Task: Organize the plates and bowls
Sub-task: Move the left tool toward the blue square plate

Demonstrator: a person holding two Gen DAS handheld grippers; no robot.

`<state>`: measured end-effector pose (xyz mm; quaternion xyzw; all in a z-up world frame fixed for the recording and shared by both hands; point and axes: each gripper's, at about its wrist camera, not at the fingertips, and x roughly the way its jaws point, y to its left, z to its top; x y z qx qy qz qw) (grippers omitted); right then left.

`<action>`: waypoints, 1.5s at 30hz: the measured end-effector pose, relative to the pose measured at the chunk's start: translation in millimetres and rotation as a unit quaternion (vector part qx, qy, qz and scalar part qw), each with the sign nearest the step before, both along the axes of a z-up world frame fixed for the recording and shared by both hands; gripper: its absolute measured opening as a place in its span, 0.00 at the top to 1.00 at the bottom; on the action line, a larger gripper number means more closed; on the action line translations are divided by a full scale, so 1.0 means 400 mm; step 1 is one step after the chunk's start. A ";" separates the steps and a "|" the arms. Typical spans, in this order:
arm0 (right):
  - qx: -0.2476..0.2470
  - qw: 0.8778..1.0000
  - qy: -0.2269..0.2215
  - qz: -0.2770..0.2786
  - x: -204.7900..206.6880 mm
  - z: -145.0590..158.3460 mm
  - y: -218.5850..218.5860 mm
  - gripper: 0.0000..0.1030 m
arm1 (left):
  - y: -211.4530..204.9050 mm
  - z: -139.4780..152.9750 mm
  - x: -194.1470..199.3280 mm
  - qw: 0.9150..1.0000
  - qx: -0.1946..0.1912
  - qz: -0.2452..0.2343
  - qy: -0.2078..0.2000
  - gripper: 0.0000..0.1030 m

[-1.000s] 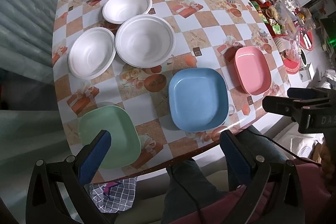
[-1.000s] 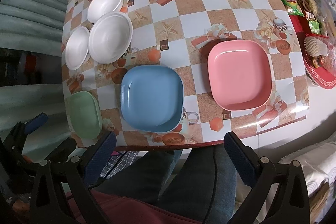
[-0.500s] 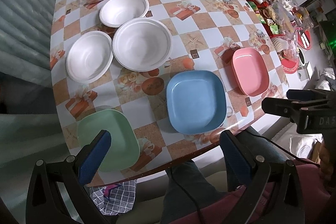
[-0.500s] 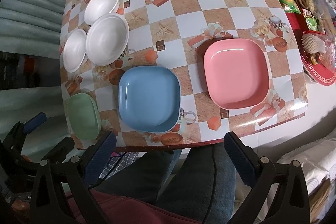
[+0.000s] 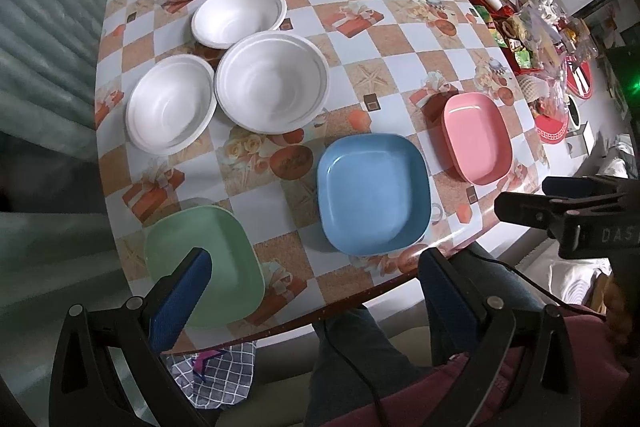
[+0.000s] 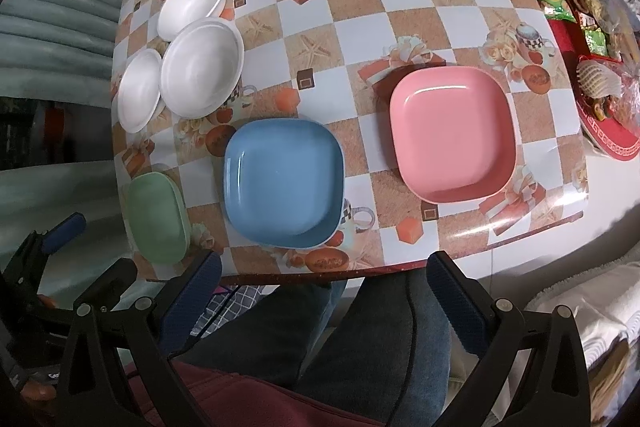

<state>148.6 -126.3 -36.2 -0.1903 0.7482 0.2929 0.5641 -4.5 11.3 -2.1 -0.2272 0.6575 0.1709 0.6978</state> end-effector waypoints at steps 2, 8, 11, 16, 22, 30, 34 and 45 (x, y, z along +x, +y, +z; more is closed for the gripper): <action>-0.004 1.000 0.010 -0.001 -0.002 -0.010 -0.001 0.00 | 0.005 -0.009 -0.007 1.000 -0.009 0.006 0.011 0.00; -0.010 0.999 0.031 -0.004 -0.011 -0.041 -0.002 0.00 | 0.021 -0.032 -0.024 0.999 -0.016 0.014 0.026 0.00; -0.011 0.999 0.036 -0.007 -0.013 -0.056 -0.004 0.00 | 0.033 -0.045 -0.031 0.999 -0.016 0.023 0.030 0.00; -0.020 0.999 0.045 -0.015 -0.015 -0.094 -0.012 0.00 | 0.055 -0.076 -0.038 0.998 -0.024 0.043 0.026 0.00; -0.029 0.998 0.058 -0.026 -0.017 -0.146 -0.025 0.00 | 0.063 -0.122 -0.043 0.997 -0.035 0.062 0.030 0.00; -0.046 0.996 0.075 -0.032 -0.030 -0.233 -0.028 0.00 | 0.046 -0.186 -0.014 0.998 -0.021 0.043 0.038 0.00; -0.048 0.995 0.082 -0.043 -0.033 -0.268 -0.033 0.00 | 0.029 -0.216 0.017 0.999 -0.010 0.018 0.037 0.00; -0.042 0.991 0.085 -0.092 -0.004 -0.357 -0.040 0.00 | 0.022 -0.310 0.072 0.999 0.008 -0.001 0.047 0.00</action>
